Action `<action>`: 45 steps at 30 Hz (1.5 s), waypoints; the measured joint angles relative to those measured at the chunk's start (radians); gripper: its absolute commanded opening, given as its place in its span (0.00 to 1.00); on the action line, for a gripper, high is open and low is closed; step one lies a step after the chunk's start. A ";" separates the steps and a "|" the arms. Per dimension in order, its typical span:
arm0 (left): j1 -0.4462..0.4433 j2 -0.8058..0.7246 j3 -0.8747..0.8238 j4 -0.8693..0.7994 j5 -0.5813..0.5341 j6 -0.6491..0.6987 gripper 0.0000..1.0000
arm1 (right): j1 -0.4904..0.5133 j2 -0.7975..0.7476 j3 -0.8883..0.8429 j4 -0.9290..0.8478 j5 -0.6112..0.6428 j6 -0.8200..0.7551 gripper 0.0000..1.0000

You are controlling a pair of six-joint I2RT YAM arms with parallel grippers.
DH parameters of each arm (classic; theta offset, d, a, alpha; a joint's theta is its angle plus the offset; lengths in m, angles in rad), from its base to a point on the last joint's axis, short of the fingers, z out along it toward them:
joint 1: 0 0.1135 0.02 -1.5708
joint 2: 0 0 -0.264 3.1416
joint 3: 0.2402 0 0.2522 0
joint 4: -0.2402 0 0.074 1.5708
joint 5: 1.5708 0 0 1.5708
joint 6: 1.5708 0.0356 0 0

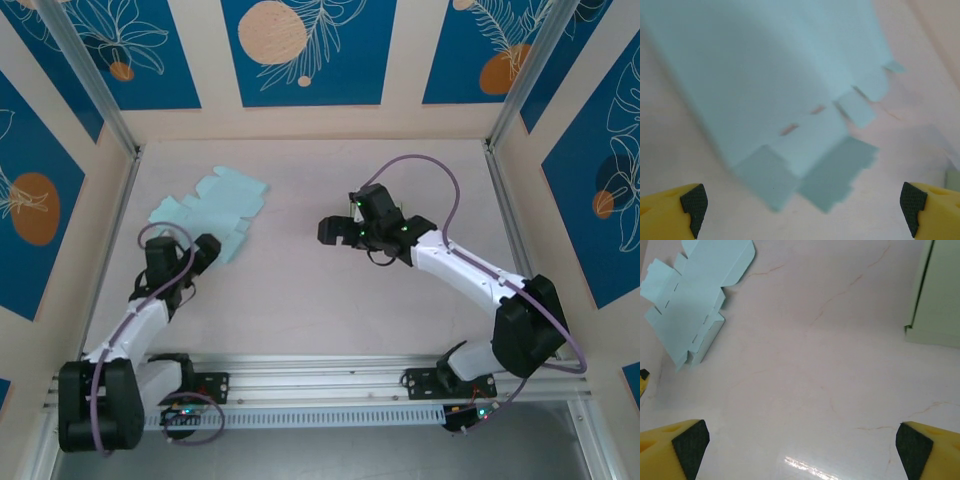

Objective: Fold the paper box

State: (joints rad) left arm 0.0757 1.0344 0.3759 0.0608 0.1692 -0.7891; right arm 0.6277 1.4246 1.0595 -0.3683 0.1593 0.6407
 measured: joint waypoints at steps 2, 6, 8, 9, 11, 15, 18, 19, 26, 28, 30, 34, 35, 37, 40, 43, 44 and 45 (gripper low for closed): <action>0.048 0.026 -0.011 0.007 0.034 -0.017 1.00 | 0.021 0.024 0.000 0.016 0.005 0.006 1.00; 0.091 0.135 -0.008 0.076 0.085 -0.046 0.98 | 0.059 0.090 0.001 0.014 0.029 0.018 1.00; 0.093 0.186 -0.009 0.104 0.097 -0.069 0.94 | 0.073 0.112 0.002 0.007 0.041 0.021 1.00; 0.095 0.196 -0.009 0.121 0.097 -0.087 0.92 | 0.080 0.117 0.003 0.005 0.048 0.022 1.00; 0.097 0.206 -0.020 0.154 0.092 -0.117 0.89 | 0.087 0.119 0.004 0.004 0.056 0.025 1.00; 0.088 0.209 -0.031 0.181 0.067 -0.165 0.86 | 0.090 0.118 0.013 0.007 0.074 0.033 1.00; 0.058 0.228 -0.027 0.186 0.016 -0.190 0.85 | 0.090 0.118 0.021 0.008 0.086 0.037 1.00; 0.045 0.239 -0.022 0.186 -0.005 -0.201 0.84 | 0.090 0.118 0.022 0.010 0.091 0.040 1.00; -0.045 0.380 0.090 0.162 -0.144 -0.286 0.75 | 0.090 0.110 0.022 0.008 0.114 0.040 1.00; -0.056 0.413 0.119 0.138 -0.174 -0.316 0.65 | 0.090 0.097 0.022 0.008 0.123 0.040 1.00; -0.062 0.439 0.132 0.138 -0.198 -0.344 0.55 | 0.090 0.079 0.022 0.007 0.130 0.040 1.00; -0.065 0.474 0.133 0.157 -0.230 -0.385 0.16 | 0.090 0.035 0.016 0.004 0.150 0.040 1.00; -0.065 0.487 0.131 0.169 -0.233 -0.387 0.09 | 0.090 0.022 0.012 0.004 0.156 0.040 1.00; -0.074 0.520 0.140 0.247 -0.189 -0.390 0.00 | 0.085 -0.002 0.004 0.003 0.163 0.040 1.00; -0.129 0.571 0.203 0.294 -0.113 -0.349 0.00 | 0.075 -0.031 -0.011 0.005 0.166 0.038 1.00; -0.162 0.546 0.230 0.233 -0.062 -0.248 0.00 | 0.061 -0.048 -0.032 0.007 0.166 0.032 1.00; -0.168 0.529 0.235 0.203 -0.046 -0.209 0.00 | 0.056 -0.052 -0.039 0.008 0.166 0.030 1.00; -0.171 0.510 0.239 0.168 -0.033 -0.164 0.00 | 0.050 -0.054 -0.046 0.008 0.166 0.027 1.00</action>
State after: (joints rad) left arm -0.0952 1.5440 0.6151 0.2291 0.1364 -0.9535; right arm 0.6781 1.3708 1.0138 -0.3603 0.3248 0.6682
